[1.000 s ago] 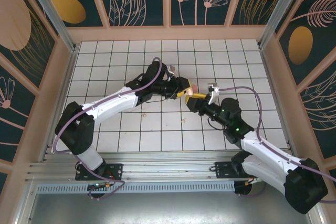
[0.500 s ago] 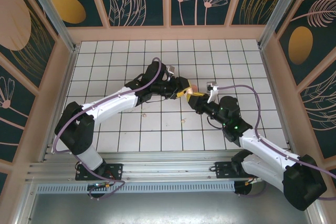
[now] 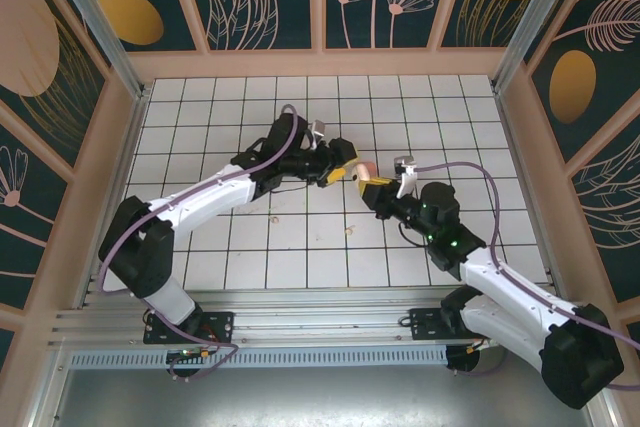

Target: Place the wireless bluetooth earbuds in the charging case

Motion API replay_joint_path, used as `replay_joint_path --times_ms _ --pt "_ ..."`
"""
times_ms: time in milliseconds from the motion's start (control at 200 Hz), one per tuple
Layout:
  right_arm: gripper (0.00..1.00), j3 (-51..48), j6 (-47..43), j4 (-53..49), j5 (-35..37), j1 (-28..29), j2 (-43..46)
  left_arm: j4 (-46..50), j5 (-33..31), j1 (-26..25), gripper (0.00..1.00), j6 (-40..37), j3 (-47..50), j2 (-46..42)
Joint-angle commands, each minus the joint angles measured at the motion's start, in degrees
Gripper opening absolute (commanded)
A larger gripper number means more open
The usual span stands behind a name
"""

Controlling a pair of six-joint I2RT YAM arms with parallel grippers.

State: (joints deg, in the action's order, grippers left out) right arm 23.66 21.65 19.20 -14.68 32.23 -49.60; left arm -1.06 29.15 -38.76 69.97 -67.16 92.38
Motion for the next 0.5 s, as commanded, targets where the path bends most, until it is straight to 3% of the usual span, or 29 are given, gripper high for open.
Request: replay_joint_path --times_ms 0,335,495 --pt "0.21 4.2 -4.26 -6.24 0.45 -2.11 1.51 -0.78 -0.4 2.61 0.66 -5.07 3.02 -2.79" --pt "0.2 7.55 -9.23 -8.13 -5.05 -4.01 -1.49 -0.58 -2.78 7.63 0.64 -26.6 9.6 -7.36" --pt "0.21 10.01 -12.94 -8.14 -9.83 -4.04 -4.0 -4.16 1.16 10.28 0.64 -35.65 13.68 -10.74"
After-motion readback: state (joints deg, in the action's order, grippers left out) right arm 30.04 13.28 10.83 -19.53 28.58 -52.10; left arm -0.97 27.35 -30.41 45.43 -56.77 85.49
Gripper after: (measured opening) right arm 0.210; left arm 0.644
